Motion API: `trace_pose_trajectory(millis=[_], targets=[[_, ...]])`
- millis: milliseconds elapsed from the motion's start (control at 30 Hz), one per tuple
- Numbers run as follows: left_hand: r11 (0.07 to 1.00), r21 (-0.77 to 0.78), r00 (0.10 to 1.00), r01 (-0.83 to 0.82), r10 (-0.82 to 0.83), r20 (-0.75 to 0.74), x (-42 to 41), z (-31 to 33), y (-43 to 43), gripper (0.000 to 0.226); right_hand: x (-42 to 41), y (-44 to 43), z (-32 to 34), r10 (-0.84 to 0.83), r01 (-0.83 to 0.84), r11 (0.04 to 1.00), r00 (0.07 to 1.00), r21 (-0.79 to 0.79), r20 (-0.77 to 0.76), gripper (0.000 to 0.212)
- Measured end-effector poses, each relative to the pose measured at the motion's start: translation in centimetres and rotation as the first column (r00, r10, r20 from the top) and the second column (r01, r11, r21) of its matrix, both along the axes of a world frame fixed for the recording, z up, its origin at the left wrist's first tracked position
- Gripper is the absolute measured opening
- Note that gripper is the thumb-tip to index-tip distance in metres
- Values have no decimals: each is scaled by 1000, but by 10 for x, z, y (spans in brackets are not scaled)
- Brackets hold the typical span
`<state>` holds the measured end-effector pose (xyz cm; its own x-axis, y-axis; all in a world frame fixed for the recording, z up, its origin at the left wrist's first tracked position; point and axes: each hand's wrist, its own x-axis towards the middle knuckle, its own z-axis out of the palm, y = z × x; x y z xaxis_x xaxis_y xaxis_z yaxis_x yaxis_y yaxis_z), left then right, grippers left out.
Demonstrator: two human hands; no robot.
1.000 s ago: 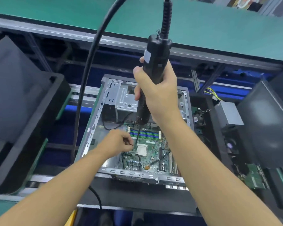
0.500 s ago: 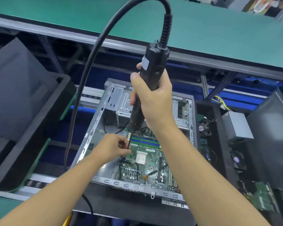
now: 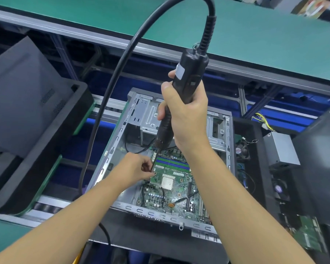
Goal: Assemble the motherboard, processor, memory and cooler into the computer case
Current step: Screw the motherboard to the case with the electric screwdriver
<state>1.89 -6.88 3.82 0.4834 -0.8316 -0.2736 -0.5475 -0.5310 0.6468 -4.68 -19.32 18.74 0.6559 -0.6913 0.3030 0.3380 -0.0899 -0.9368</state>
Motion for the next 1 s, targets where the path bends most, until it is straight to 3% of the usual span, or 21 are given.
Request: trace_pose_trajectory(millis=[233, 467, 600, 700, 1000], targets=[[998, 48, 993, 51, -55, 102, 0, -1, -1, 13, -2, 3, 0, 2, -2, 1000, 1000, -21, -13, 12], [943, 269, 935, 197, -263, 239, -2, -2, -4, 24, -5, 23, -14, 127, -127, 992, 992, -27, -10, 14], [919, 335, 937, 209, -287, 202, 3, -3, -3, 33, -6, 28, -26, 135, -135, 991, 991, 21, 15, 20], [892, 376, 925, 249, -334, 179, 1, -6, -2, 17, -4, 28, -33, 168, -168, 985, 986, 35, 2, 23], [865, 441, 964, 240, -267, -1, 1, -24, 6, 6, -3, 34, -59, 251, -248, 963, 968, 101, -9, 20]])
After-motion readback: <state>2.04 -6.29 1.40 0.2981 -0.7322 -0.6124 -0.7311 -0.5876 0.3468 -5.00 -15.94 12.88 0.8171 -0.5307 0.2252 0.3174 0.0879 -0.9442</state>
